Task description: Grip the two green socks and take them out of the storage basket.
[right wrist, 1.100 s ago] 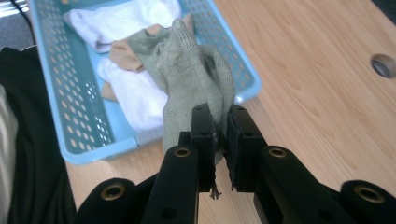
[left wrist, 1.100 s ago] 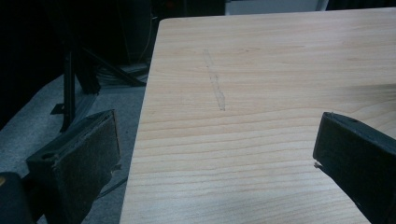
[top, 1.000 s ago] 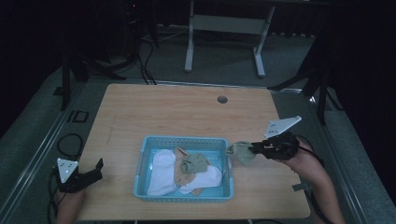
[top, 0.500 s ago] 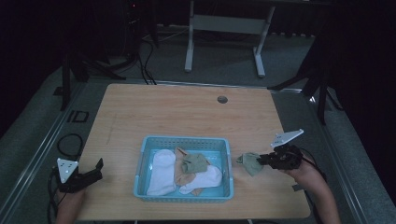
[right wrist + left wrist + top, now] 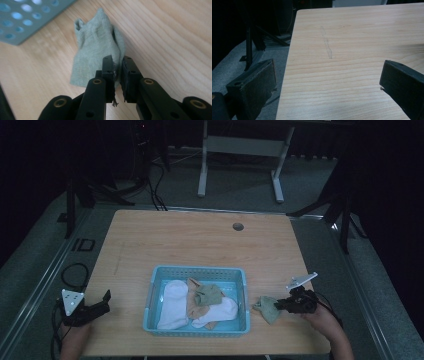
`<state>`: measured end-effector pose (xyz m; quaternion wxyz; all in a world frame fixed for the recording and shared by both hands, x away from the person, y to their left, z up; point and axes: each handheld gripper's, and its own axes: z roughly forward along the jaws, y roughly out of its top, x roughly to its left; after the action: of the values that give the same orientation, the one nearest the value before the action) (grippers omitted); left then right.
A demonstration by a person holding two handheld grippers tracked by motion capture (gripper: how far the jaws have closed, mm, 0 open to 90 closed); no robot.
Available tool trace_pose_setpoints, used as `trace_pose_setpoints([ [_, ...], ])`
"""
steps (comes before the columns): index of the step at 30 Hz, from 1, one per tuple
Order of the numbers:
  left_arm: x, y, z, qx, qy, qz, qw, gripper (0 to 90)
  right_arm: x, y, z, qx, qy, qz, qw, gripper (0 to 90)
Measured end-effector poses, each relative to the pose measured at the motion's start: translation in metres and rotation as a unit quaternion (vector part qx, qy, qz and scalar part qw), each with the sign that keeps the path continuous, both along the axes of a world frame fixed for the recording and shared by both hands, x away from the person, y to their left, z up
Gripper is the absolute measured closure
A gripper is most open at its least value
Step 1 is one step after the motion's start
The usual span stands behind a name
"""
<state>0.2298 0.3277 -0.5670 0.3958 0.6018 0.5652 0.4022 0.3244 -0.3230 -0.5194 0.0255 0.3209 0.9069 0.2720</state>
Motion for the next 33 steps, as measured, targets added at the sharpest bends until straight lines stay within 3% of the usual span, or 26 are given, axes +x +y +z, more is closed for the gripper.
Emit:
trace_pose_setpoints([
  [6,0.000,0.000,0.000,0.001,0.001,0.000,1.0000,0.4,0.004,-0.002,0.001,-0.012,-0.003,-0.015,0.9998,68.3],
  [11,0.000,0.000,0.000,0.001,0.001,0.000,1.0000,0.3,0.006,0.000,0.017,-0.014,-0.011,-0.014,0.9997,57.7],
  [14,0.000,0.000,0.000,0.002,0.002,0.000,1.0000,0.4,0.006,0.007,0.034,-0.016,-0.028,-0.001,0.9995,49.9],
  [23,0.000,0.000,0.000,0.003,0.002,0.000,1.0000,0.4,0.007,0.030,0.060,-0.017,-0.052,0.025,0.9982,48.5],
  [33,0.000,0.000,0.000,0.002,0.002,-0.001,1.0000,0.4,0.011,0.061,0.089,0.003,-0.074,0.053,0.9958,48.5],
])
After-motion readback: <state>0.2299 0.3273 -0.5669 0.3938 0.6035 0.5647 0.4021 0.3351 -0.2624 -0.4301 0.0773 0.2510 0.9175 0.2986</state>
